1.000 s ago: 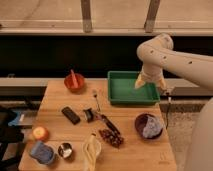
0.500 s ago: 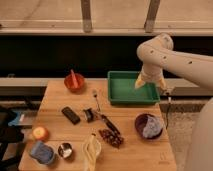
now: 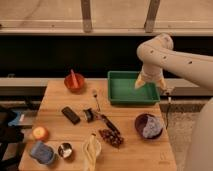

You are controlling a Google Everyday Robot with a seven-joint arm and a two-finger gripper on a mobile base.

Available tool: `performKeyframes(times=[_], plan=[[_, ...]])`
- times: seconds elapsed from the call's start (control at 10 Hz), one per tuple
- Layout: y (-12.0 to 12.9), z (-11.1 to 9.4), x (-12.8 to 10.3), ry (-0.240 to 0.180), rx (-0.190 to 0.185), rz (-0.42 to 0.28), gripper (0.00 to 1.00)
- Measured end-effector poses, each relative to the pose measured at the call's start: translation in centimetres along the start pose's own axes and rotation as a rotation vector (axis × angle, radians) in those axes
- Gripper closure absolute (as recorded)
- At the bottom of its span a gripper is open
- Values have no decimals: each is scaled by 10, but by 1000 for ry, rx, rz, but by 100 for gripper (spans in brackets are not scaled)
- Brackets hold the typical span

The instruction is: Place sponge in tray

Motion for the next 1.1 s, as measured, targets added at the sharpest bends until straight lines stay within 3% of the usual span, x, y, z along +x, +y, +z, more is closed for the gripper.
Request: performKeyframes(times=[0.7, 1.1], plan=[[0, 0, 0, 0, -2, 1, 20], [9, -4, -16, -8, -24, -81, 20]])
